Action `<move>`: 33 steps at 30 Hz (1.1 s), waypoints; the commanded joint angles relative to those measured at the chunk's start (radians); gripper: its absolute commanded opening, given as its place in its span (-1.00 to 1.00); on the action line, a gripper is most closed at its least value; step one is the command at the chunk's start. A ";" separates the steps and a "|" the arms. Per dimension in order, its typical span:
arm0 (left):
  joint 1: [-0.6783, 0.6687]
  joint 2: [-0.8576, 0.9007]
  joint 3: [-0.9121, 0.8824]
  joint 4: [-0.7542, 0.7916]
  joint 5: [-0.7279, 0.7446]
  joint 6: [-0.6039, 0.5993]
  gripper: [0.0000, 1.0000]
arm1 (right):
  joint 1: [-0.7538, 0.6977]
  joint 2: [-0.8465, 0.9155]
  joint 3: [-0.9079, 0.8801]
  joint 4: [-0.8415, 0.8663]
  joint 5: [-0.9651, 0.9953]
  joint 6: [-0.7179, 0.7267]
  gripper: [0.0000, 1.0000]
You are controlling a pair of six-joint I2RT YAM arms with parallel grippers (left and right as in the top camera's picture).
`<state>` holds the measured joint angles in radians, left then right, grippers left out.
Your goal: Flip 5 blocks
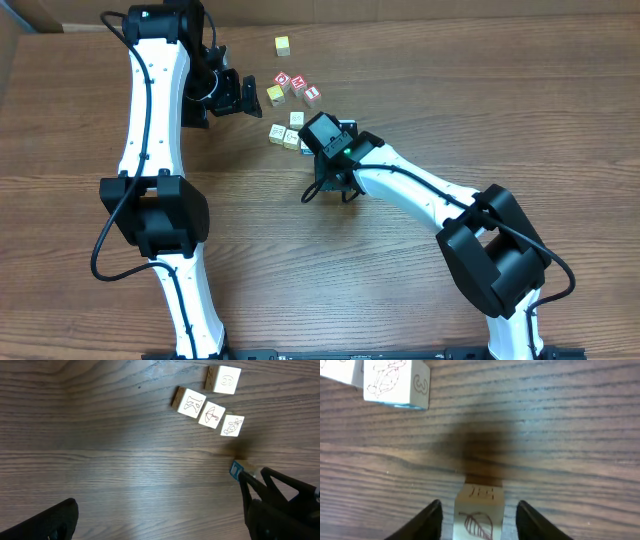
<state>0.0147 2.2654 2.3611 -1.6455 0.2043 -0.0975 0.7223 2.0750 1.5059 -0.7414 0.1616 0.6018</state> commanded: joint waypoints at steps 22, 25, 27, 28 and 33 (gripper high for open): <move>0.005 0.007 0.015 0.001 -0.005 -0.007 1.00 | 0.002 -0.248 0.257 -0.371 -0.199 0.009 -0.73; 0.005 0.007 0.015 0.001 -0.005 -0.007 1.00 | 0.002 -0.277 0.257 -0.412 -0.260 0.058 -0.70; 0.005 0.007 0.015 0.001 -0.006 -0.007 1.00 | 0.003 -0.276 0.248 -0.436 -0.285 0.057 -0.70; 0.005 0.007 0.015 0.001 -0.005 -0.007 1.00 | 0.005 -0.276 0.235 -0.435 -0.295 0.058 -0.70; 0.005 0.007 0.015 0.001 -0.005 -0.007 0.99 | 0.037 -0.274 0.117 -0.351 -0.302 0.058 -0.70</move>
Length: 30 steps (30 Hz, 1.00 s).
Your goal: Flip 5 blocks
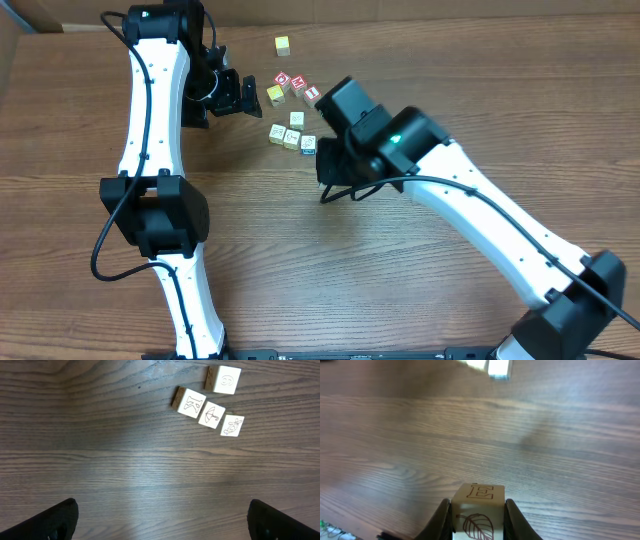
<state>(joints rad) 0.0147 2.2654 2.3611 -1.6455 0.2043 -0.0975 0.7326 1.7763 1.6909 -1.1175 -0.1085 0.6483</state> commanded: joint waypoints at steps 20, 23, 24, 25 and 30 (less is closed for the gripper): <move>0.005 0.007 0.015 0.001 -0.005 -0.007 1.00 | 0.065 0.027 -0.424 0.421 -0.001 0.059 0.28; 0.005 0.007 0.015 0.001 -0.005 -0.007 1.00 | 0.078 0.032 -0.424 0.430 -0.001 0.060 0.11; 0.005 0.007 0.015 0.001 -0.005 -0.007 0.99 | 0.084 0.034 -0.424 0.434 0.000 0.060 0.10; 0.005 0.007 0.015 0.001 -0.005 -0.007 1.00 | 0.093 0.039 -0.424 0.438 0.001 0.060 0.08; 0.005 0.007 0.015 0.001 -0.005 -0.007 0.99 | 0.153 0.069 -0.424 0.478 0.003 0.060 0.09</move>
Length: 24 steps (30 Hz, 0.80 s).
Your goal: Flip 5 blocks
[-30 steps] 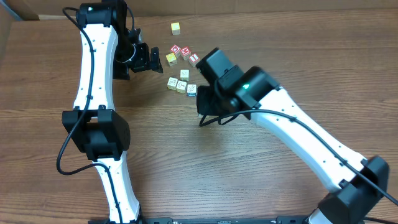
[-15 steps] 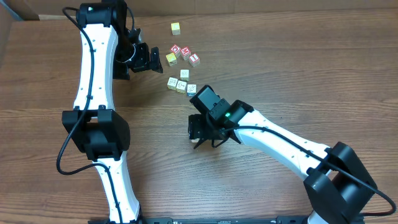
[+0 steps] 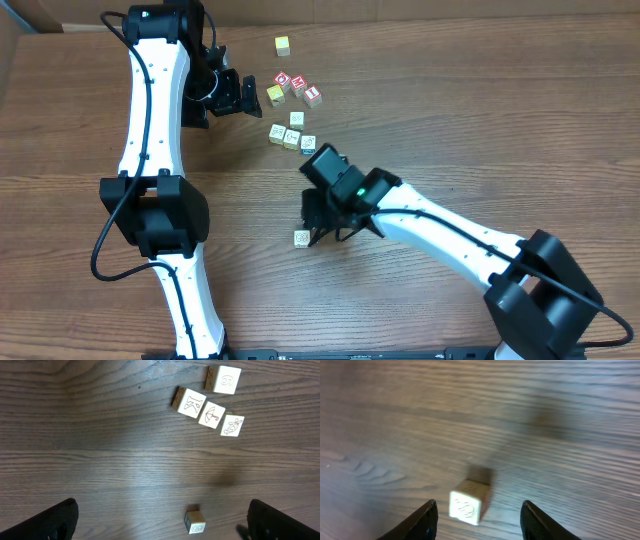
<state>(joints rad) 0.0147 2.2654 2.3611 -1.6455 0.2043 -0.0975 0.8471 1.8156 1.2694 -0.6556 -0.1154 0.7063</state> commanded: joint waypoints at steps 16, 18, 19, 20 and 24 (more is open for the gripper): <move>0.005 0.007 0.015 0.001 -0.005 -0.007 0.99 | 0.117 0.165 0.005 0.041 0.144 0.005 -0.24; 0.005 0.007 0.015 0.001 -0.005 -0.007 1.00 | 0.106 0.163 0.020 0.019 0.165 0.005 -0.28; 0.005 0.007 0.015 0.001 -0.005 -0.007 1.00 | 0.098 0.162 0.031 0.002 0.176 0.004 -0.29; 0.005 0.007 0.015 0.001 -0.005 -0.007 1.00 | 0.089 0.159 0.040 -0.013 0.189 0.004 -0.29; 0.005 0.007 0.015 0.001 -0.005 -0.007 0.99 | 0.051 0.149 0.051 -0.049 0.252 0.004 -0.29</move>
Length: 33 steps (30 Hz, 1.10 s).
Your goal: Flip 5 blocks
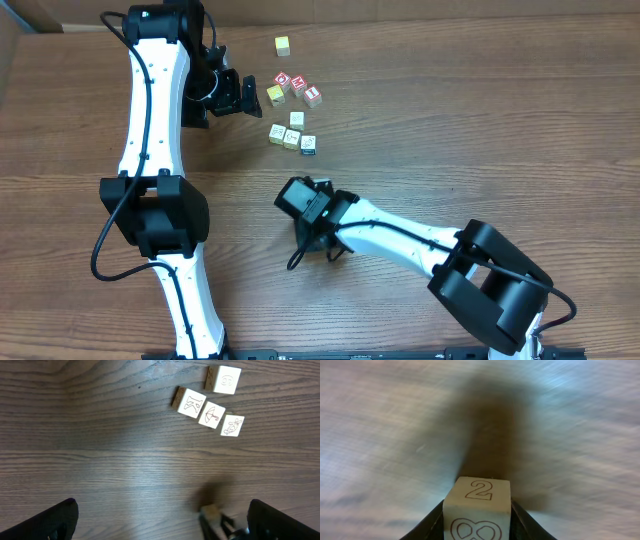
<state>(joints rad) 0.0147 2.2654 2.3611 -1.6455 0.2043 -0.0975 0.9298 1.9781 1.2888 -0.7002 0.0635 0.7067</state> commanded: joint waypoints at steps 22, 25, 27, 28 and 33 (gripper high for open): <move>0.005 0.007 0.015 0.001 -0.005 -0.007 0.99 | -0.068 -0.014 0.032 0.017 -0.005 0.003 -0.22; 0.005 0.007 0.015 0.001 -0.005 -0.007 0.99 | -0.068 -0.014 0.032 0.018 -0.005 0.000 -0.07; 0.005 0.007 0.015 0.002 -0.005 -0.007 1.00 | -0.068 -0.014 0.032 0.018 -0.005 0.001 -0.04; 0.005 0.007 0.015 0.001 -0.005 -0.007 0.99 | -0.068 -0.014 0.032 0.018 -0.005 0.001 -0.03; 0.005 0.007 0.015 0.001 -0.005 -0.007 1.00 | -0.068 -0.014 0.035 0.018 -0.005 0.001 -0.05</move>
<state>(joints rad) 0.0147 2.2654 2.3611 -1.6455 0.2043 -0.0975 0.8581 1.9781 1.2903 -0.6853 0.0555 0.7059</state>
